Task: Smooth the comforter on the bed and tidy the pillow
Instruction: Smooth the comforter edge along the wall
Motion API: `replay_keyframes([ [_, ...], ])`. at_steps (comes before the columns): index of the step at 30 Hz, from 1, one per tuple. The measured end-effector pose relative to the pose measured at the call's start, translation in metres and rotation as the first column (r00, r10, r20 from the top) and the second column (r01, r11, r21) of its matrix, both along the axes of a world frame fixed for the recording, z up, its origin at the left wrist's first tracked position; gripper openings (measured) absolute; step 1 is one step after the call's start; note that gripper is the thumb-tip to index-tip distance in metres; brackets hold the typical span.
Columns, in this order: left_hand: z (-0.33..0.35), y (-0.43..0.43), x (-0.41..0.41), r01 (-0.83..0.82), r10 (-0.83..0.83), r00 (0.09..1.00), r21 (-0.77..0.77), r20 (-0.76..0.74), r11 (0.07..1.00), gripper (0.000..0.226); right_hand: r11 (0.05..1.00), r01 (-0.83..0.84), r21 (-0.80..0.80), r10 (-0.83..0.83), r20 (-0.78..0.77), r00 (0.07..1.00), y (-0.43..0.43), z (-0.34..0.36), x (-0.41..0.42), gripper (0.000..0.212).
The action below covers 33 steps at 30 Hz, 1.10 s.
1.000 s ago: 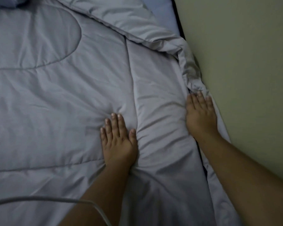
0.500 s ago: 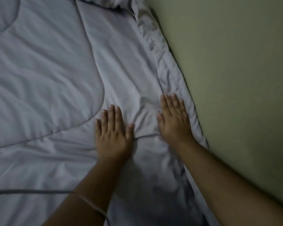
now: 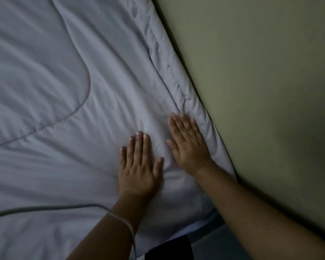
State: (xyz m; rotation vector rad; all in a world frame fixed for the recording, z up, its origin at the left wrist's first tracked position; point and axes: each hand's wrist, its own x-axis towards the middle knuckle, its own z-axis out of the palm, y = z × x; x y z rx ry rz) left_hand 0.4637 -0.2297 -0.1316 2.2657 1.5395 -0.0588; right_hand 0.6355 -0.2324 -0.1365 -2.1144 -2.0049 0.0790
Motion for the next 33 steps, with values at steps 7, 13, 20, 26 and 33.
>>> replay_keyframes([
  [7, -0.001, -0.025, -0.002, -0.002, 0.002, 1.0, -0.002, -0.007, 1.0, 0.073, 0.994, 0.056, -0.089, -0.061, -0.048, 0.997, -0.025, -0.003, 0.009, 0.058],
  [13, -0.005, -0.033, -0.003, 0.08, -0.079, 0.996, 0.017, -0.033, 0.997, 0.073, 0.985, 0.063, -0.159, -0.102, -0.245, 0.964, -0.062, -0.013, 0.016, 0.06],
  [20, 0.012, -0.018, -0.013, 0.138, -0.138, 0.99, -0.066, 0.013, 0.988, 0.07, 0.93, 0.089, -0.357, -0.185, -0.247, 0.951, -0.059, 0.006, 0.009, 0.06],
  [26, 0.085, 0.032, -0.046, 0.063, -0.064, 0.998, -0.02, -0.016, 0.998, 0.066, 0.908, 0.024, -0.418, -0.088, -0.134, 0.987, -0.026, 0.077, -0.021, 0.066],
  [33, 0.22, 0.085, -0.109, -0.135, 0.131, 0.991, 0.211, 0.032, 0.968, 0.08, 0.949, -0.203, -0.24, 0.198, -0.047, 0.979, 0.077, 0.212, -0.082, 0.089],
])
